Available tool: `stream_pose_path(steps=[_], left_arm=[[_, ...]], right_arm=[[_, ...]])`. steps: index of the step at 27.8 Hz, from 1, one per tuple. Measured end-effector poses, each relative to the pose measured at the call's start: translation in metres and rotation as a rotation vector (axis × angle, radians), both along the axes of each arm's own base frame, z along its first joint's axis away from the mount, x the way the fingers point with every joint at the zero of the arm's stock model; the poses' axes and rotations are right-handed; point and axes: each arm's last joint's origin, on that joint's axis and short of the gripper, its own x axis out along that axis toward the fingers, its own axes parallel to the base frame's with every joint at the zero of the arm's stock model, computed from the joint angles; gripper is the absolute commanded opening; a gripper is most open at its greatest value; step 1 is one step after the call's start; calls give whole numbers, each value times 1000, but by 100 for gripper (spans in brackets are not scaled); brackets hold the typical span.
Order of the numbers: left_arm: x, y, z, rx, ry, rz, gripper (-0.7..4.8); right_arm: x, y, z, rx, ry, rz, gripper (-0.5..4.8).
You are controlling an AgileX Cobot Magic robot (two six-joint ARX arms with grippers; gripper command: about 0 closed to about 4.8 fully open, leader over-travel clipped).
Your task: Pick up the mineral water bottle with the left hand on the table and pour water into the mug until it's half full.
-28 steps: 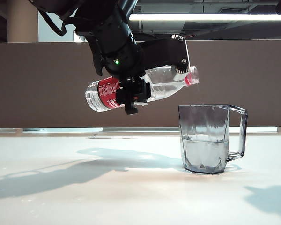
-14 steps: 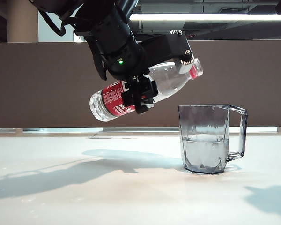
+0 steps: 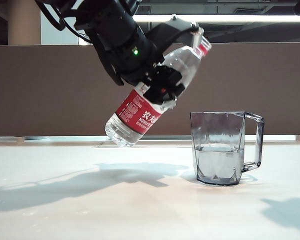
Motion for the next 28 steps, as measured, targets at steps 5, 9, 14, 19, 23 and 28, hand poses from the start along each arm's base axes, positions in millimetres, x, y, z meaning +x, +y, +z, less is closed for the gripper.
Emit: stream_pose_path(steps=[5, 9, 14, 19, 23, 28], left_arm=[[-4, 14, 8, -140, 61, 22, 200], [-3, 35, 9, -219, 106, 63, 178], [0, 79, 9, -346, 130, 169, 178], [-10, 117, 0, -476, 122, 212, 178], [-22, 130, -21, -541, 151, 220, 178], [-34, 139, -44, -591, 132, 278, 178]], right_arm=[[0, 0, 0, 0, 0, 0, -3], [0, 0, 0, 0, 0, 0, -3], [0, 0, 0, 0, 0, 0, -3], [0, 0, 0, 0, 0, 0, -3], [0, 0, 0, 0, 1, 0, -3], [0, 0, 0, 0, 1, 0, -3]])
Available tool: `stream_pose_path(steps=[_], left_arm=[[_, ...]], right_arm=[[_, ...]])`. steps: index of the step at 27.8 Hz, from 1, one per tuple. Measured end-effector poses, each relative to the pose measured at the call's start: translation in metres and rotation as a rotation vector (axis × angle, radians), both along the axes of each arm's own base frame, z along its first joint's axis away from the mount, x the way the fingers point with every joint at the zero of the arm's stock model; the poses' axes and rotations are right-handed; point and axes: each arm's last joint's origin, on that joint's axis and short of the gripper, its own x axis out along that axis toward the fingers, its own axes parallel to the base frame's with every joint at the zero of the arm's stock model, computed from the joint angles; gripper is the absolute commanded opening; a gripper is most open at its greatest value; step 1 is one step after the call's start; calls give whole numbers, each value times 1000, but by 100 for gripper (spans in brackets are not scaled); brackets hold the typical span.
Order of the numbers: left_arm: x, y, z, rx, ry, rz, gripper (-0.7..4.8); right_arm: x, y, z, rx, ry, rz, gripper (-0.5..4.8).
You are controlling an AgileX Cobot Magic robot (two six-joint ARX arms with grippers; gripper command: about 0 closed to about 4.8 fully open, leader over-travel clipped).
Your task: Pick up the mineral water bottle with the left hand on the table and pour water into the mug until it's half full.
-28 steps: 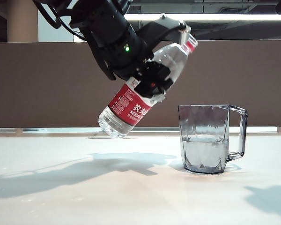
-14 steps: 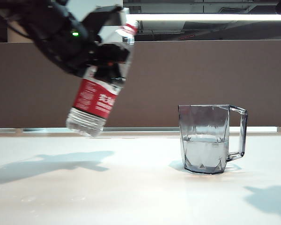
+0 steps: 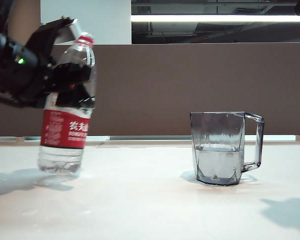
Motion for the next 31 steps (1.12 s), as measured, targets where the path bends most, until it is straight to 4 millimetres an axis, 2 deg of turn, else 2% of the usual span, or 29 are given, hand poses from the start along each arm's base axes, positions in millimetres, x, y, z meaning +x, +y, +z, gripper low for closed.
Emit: stream_pose_path(steps=[5, 8, 24, 29, 31], left_arm=[[-8, 8, -10, -30, -50, 104, 178], [-8, 9, -9, -47, -63, 127, 178], [-3, 6, -19, -70, -50, 141, 195], [-3, 6, -19, -68, -47, 141, 360], [-3, 6, -19, -65, -43, 140, 406]], right_arm=[[0, 0, 0, 0, 0, 0, -3], [0, 0, 0, 0, -1, 0, -3], [0, 0, 0, 0, 0, 0, -3], [0, 0, 0, 0, 0, 0, -3], [0, 0, 0, 0, 0, 0, -3]])
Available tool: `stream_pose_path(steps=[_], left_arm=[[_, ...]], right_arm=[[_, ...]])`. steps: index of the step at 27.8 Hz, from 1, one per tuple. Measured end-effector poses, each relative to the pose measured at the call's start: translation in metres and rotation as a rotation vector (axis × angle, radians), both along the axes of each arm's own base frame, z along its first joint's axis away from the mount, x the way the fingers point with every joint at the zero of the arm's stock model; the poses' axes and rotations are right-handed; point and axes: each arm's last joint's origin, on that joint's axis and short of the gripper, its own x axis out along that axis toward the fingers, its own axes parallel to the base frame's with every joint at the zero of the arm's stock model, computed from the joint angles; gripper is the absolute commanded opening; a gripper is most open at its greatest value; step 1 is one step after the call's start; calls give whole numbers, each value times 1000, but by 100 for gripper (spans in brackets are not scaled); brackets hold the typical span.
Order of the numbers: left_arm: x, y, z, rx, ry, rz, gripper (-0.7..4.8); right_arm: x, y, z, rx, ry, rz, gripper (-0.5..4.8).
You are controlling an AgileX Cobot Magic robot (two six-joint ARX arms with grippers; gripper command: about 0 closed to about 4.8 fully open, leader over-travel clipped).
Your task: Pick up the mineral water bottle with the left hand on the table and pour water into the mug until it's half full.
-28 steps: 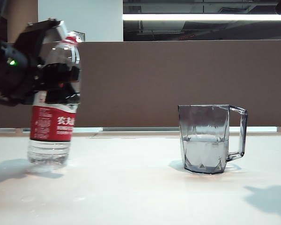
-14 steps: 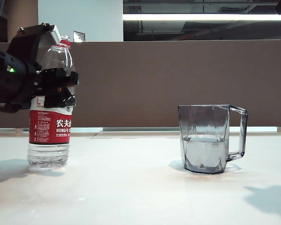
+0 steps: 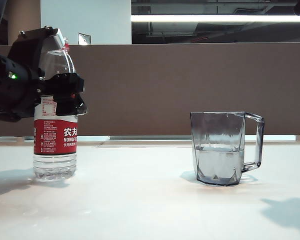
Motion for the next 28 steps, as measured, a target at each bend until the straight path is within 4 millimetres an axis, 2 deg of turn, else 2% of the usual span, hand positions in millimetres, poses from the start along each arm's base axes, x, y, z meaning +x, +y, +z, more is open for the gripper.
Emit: stream_pose_path(steps=[3, 4, 5, 6, 28], left_arm=[[0, 0, 0, 3, -1, -2, 410], [0, 0, 0, 3, -2, -2, 425], [0, 0, 0, 7, -3, -3, 467], [0, 0, 0, 13, -3, -6, 479], [-22, 12, 19, 120, 58, -40, 479]], right_arm=[[0, 0, 0, 0, 0, 0, -3], [0, 0, 0, 0, 0, 0, -3], [0, 0, 0, 0, 0, 0, -3], [0, 0, 0, 0, 0, 0, -3], [0, 0, 0, 0, 0, 0, -3]])
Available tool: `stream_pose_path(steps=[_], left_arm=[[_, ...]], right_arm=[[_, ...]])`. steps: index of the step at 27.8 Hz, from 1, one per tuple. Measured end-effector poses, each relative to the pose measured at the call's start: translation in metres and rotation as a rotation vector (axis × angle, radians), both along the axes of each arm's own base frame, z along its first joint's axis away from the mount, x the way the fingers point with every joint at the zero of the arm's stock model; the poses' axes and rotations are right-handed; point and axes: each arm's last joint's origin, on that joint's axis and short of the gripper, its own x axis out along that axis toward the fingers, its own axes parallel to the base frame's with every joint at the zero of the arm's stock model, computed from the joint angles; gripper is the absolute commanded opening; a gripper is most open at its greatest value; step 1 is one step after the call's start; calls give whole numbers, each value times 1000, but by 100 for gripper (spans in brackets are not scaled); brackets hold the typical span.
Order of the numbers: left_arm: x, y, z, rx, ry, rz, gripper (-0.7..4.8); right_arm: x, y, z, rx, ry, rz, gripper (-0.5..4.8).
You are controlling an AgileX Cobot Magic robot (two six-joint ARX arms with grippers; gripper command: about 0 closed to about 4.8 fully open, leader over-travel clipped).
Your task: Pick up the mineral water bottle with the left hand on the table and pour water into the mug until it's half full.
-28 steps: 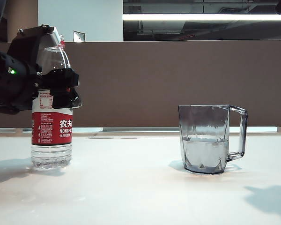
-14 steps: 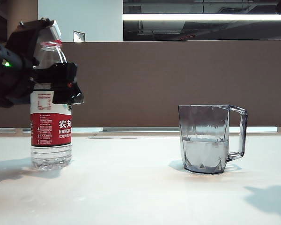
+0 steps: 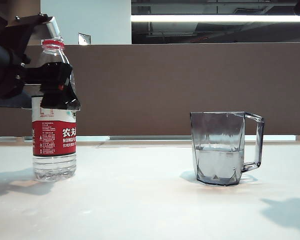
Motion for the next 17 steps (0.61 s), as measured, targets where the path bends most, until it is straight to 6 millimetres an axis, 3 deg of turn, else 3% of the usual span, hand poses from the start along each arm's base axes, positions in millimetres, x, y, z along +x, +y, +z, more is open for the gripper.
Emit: stream_pose_path(steps=[17], left_arm=[[-35, 20, 23, 22, 40, -1, 479]], right_arm=[[0, 0, 0, 0, 0, 0, -1]])
